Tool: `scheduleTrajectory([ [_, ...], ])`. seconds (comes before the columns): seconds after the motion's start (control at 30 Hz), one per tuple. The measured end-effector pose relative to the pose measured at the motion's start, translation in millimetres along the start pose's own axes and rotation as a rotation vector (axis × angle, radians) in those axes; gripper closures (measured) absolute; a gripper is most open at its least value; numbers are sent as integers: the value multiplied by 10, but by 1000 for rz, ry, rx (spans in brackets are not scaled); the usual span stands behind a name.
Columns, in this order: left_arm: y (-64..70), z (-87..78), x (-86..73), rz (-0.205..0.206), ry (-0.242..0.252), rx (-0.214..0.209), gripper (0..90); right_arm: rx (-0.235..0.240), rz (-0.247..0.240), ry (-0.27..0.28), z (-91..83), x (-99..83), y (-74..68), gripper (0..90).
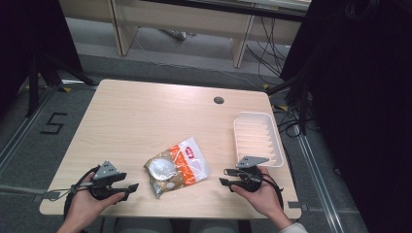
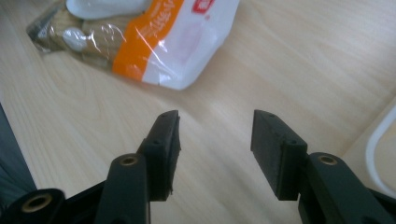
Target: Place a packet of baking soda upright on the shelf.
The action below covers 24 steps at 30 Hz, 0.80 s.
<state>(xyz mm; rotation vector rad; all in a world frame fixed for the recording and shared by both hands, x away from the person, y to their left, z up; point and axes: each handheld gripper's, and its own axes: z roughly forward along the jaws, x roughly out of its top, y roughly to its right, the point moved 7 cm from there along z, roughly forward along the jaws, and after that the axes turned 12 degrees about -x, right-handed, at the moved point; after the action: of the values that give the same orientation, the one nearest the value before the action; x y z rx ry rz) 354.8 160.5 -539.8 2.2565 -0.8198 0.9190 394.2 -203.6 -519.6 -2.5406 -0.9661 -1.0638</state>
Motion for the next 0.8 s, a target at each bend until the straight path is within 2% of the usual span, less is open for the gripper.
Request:
scheduleTrajectory([
  [0.13,7,10,9,-16,15,5,362,17,18,8,8,64,-18,541],
  [0.17,1,-1,0,0,-1,1,362,45,43,6,10,93,-39,549],
  [0.2,3,5,4,-2,13,6,362,59,53,6,8,109,-49,550],
  [0.27,1,-10,-4,5,-5,0,362,80,74,5,10,146,-52,562],
  [0.3,1,-10,-4,5,-5,0,362,98,111,-12,3,163,-75,562],
  [0.33,2,-8,-2,2,0,2,362,101,93,-1,22,191,-43,561],
  [0.37,2,-10,-2,4,-1,2,362,114,129,-17,25,214,-63,560],
  [0.4,3,-9,-2,5,-1,1,362,125,115,-14,48,241,-46,559],
  [0.47,5,-8,-3,4,-4,0,362,113,111,-12,103,297,1,558],
  [0.5,4,-6,2,9,0,1,362,136,145,-29,121,320,-21,556],
  [0.6,5,4,7,-1,10,6,362,166,148,-25,223,409,20,551],
  [0.67,9,3,8,-1,11,1,362,162,149,-36,295,455,43,547],
  [0.73,8,-4,1,7,0,-3,362,165,173,-56,359,493,27,542],
  [0.77,5,-8,1,12,-3,-1,362,159,152,-53,400,513,50,540],
  [0.8,1,-13,-2,15,-6,0,362,161,159,-57,431,530,44,538],
])
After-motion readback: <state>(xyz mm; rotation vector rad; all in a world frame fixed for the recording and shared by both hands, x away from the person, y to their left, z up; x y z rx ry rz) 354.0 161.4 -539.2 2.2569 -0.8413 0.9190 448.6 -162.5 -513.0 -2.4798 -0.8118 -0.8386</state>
